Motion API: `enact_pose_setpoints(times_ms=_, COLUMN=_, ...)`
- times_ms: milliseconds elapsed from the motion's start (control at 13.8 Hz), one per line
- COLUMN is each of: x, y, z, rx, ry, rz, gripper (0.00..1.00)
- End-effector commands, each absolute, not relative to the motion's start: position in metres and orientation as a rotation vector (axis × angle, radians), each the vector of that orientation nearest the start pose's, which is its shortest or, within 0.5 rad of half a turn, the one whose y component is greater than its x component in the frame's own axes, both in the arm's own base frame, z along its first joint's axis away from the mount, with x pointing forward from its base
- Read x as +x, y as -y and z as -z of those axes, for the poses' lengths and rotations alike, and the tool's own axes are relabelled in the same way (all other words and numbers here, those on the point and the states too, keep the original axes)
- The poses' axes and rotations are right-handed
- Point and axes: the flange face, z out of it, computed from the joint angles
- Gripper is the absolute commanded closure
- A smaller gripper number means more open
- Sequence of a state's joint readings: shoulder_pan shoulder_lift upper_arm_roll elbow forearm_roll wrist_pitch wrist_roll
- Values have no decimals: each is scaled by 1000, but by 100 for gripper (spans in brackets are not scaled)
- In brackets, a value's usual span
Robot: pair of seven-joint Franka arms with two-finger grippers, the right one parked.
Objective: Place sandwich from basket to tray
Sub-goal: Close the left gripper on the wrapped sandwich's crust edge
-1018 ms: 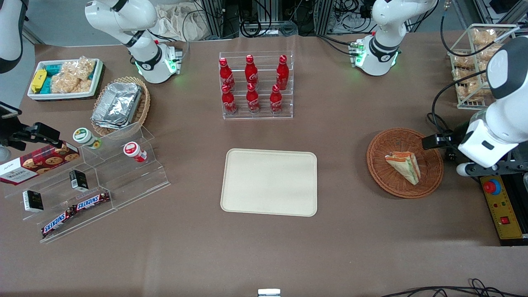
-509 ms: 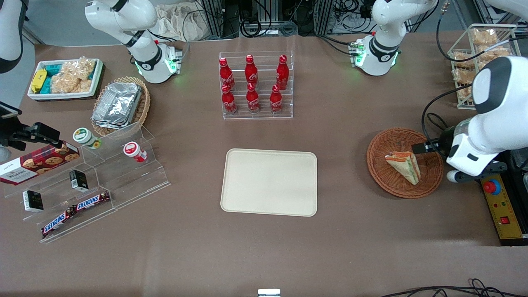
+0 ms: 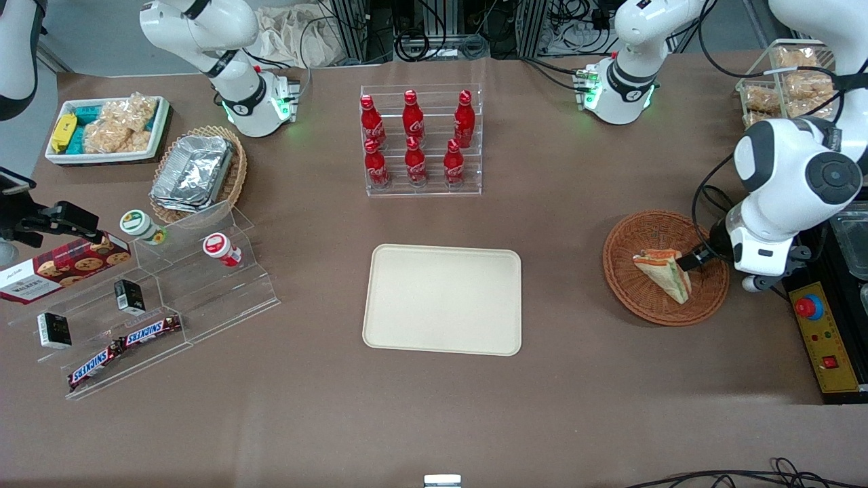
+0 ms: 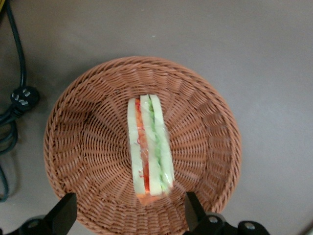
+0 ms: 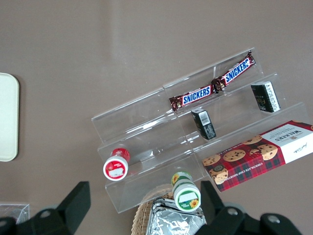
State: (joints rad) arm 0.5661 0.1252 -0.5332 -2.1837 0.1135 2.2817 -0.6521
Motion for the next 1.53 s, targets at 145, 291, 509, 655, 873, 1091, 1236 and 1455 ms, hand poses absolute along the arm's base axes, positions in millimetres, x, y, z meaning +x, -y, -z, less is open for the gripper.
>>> enact_pose_setpoints(times_ms=145, x=549, y=-20, z=-313, rx=-2952, ry=1141, rz=32, gripper=1)
enact_pose_setpoints(times_ms=291, x=550, y=-23, z=-307, rx=-2952, ry=1155, rz=20, gripper=1)
enact_pose_setpoints(times_ms=509, x=548, y=-28, z=-296, rx=-2946, ry=1178, rz=-5, gripper=1)
enact_pose_setpoints(times_ms=655, x=547, y=-33, z=-287, rx=-2943, ry=1192, rz=-32, gripper=1)
enact_pose_setpoints(times_ms=873, x=547, y=-40, z=-273, rx=-2940, ry=1218, rz=-58, gripper=1)
enact_pose_setpoints(times_ms=1091, x=547, y=-41, z=-261, rx=-2938, ry=1243, rz=-82, gripper=1)
enact_pose_setpoints(times_ms=1236, x=547, y=-39, z=-258, rx=-2919, ry=1283, rz=-90, gripper=2)
enact_pose_setpoints(times_ms=1455, x=547, y=-32, z=-257, rx=-2898, ry=1330, rz=-95, gripper=21)
